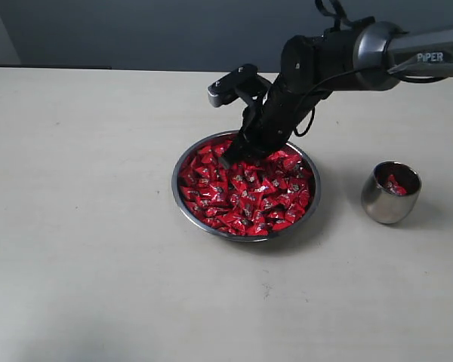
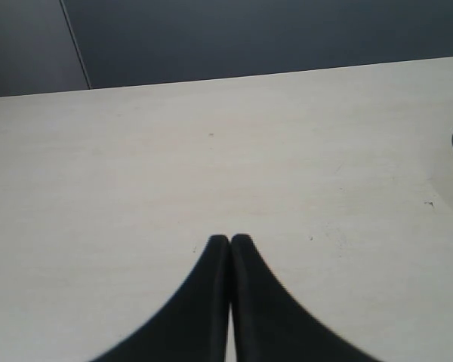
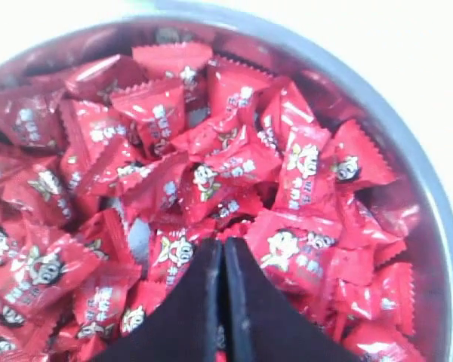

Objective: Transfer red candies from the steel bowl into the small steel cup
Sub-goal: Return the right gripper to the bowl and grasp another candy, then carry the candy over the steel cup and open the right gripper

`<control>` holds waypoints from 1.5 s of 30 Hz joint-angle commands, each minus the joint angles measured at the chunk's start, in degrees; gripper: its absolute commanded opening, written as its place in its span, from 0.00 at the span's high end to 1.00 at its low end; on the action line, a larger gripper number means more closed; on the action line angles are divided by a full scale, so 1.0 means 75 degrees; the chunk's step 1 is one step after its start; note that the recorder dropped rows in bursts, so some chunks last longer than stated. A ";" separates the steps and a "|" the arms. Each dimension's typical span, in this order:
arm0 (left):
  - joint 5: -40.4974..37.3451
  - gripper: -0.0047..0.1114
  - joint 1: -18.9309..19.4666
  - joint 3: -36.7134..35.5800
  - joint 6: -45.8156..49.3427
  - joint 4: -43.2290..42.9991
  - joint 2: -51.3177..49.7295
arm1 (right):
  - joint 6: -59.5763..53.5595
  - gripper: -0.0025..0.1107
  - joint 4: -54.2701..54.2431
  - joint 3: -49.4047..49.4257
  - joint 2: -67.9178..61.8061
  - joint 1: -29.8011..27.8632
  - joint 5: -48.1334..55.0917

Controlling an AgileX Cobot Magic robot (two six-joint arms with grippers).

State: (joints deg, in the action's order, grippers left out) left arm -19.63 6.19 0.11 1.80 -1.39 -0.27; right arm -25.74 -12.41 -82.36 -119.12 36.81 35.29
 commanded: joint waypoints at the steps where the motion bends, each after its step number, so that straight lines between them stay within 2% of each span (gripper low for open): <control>1: 0.0065 0.96 -0.0002 -0.0015 -0.0015 -0.0022 0.0037 | 0.0333 0.99 0.0073 -0.0034 0.0454 -0.0009 0.0141; 4: 0.0065 0.96 -0.0002 -0.0015 -0.0015 -0.0022 0.0037 | 0.0966 0.99 0.0388 -0.0034 0.0713 -0.0024 0.0237; 10: 0.0065 0.96 -0.0002 -0.0015 -0.0015 -0.0022 0.0037 | 0.3339 0.99 0.2382 0.0154 0.1319 -0.0041 0.0033; 17: 0.0065 0.96 -0.0002 -0.0015 -0.0015 -0.0022 0.0037 | 0.5772 0.99 0.3716 0.1877 0.2689 -0.0283 -0.0969; 21: 0.0065 0.96 -0.0002 -0.0015 -0.0015 -0.0022 0.0037 | 0.7559 0.99 0.5503 0.2900 0.3432 -0.0669 -0.0755; 24: 0.0065 0.96 -0.0002 -0.0015 -0.0015 -0.0022 0.0037 | 0.8464 0.99 0.6245 0.3599 0.3891 -0.1107 -0.0477; 29: 0.0065 0.96 -0.0002 -0.0015 -0.0015 -0.0022 0.0037 | 0.8467 0.99 0.5862 0.4131 0.4314 -0.1533 -0.0375; 36: 0.0065 0.96 -0.0002 -0.0015 -0.0015 -0.0022 0.0037 | 0.7936 0.99 0.5270 0.4161 0.4078 -0.1533 -0.0259; 45: 0.0065 0.96 -0.0002 -0.0015 -0.0015 -0.0022 0.0037 | 0.7844 0.99 0.5511 0.4161 0.3381 -0.1533 -0.0481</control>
State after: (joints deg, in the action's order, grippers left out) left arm -19.63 6.19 0.11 1.80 -1.39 -0.27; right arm 33.64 27.86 -51.41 -92.49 25.70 32.77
